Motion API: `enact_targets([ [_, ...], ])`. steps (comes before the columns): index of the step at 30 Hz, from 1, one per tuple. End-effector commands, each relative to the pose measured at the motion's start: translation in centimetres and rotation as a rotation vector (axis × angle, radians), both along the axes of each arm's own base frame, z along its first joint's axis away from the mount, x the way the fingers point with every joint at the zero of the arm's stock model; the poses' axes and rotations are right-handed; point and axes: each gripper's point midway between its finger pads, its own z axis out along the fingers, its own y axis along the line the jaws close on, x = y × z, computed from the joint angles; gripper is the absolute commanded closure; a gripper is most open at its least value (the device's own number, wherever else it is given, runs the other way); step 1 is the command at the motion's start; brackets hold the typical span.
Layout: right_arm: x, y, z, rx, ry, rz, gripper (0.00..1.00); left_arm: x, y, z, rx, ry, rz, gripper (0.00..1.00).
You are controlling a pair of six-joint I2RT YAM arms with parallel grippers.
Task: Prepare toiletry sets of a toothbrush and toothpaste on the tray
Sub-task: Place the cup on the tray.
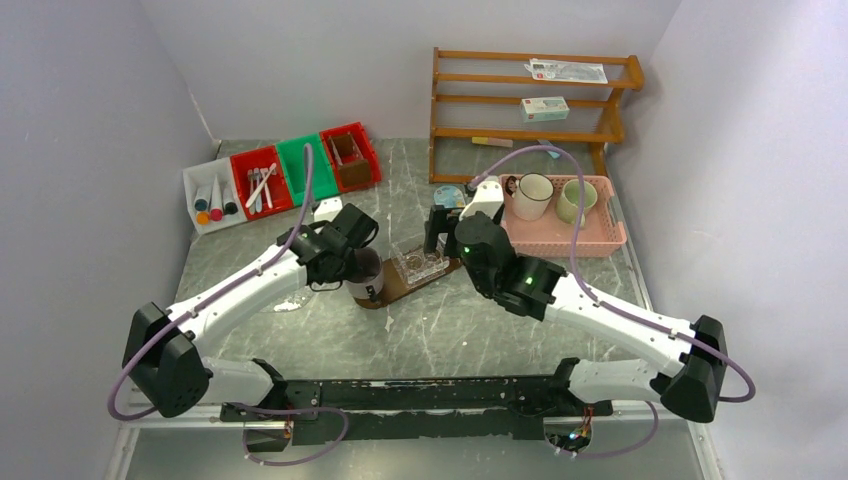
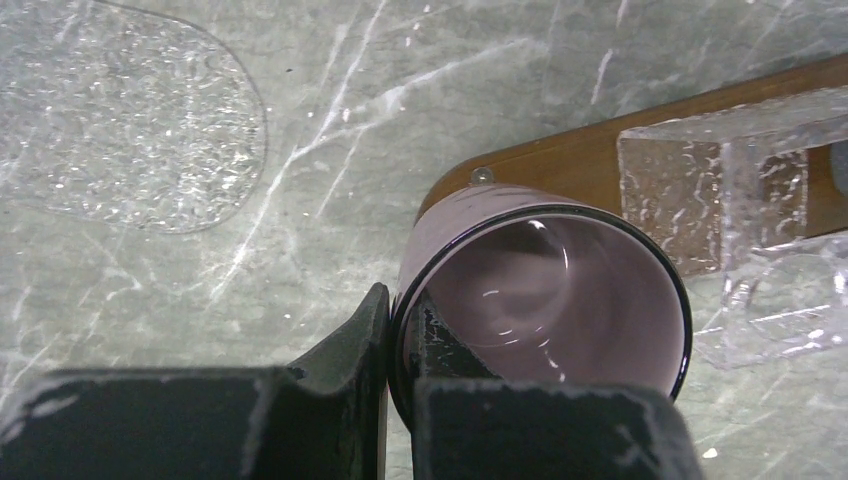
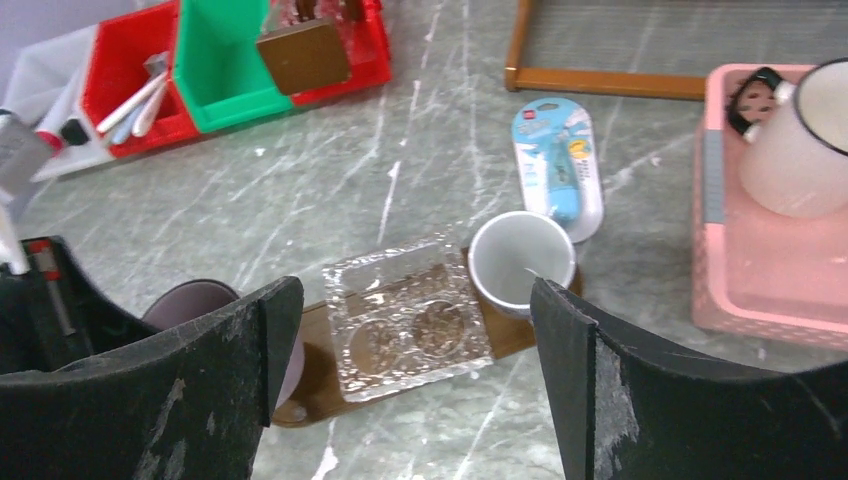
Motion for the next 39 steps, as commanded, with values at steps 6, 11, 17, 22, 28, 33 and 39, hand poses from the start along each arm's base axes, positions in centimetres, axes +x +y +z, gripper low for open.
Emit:
enact_targets([
  [6, 0.6, -3.9, 0.1, -0.011, -0.063, -0.151, 0.05, 1.7, -3.3, 0.1, -0.104, -0.058, -0.025, 0.95],
  [11, 0.7, -4.3, -0.3, -0.017, -0.059, -0.161, 0.04, 1.8, -3.1, -1.1, -0.057, -0.045, -0.020, 0.95],
  [17, 0.8, -4.6, -0.7, -0.026, -0.056, -0.168, 0.02, 2.0, -3.3, -1.7, -0.041, -0.056, -0.027, 0.95],
  [22, 0.9, -4.6, -1.0, -0.028, -0.050, -0.168, 0.02, 1.8, -3.6, -2.4, -0.048, -0.044, -0.032, 0.95],
  [28, 0.9, -4.6, -1.2, -0.034, -0.045, -0.166, 0.01, 1.6, -3.5, -3.3, -0.033, -0.026, -0.032, 0.95],
  [33, 0.9, -4.6, -1.4, -0.031, -0.043, -0.164, 0.01, 1.5, -3.7, -3.4, -0.046, -0.023, -0.046, 0.88],
  [39, 1.0, -4.5, -1.5, -0.027, -0.042, -0.156, 0.01, 1.2, -3.4, -3.0, -0.048, -0.026, -0.040, 0.72],
])
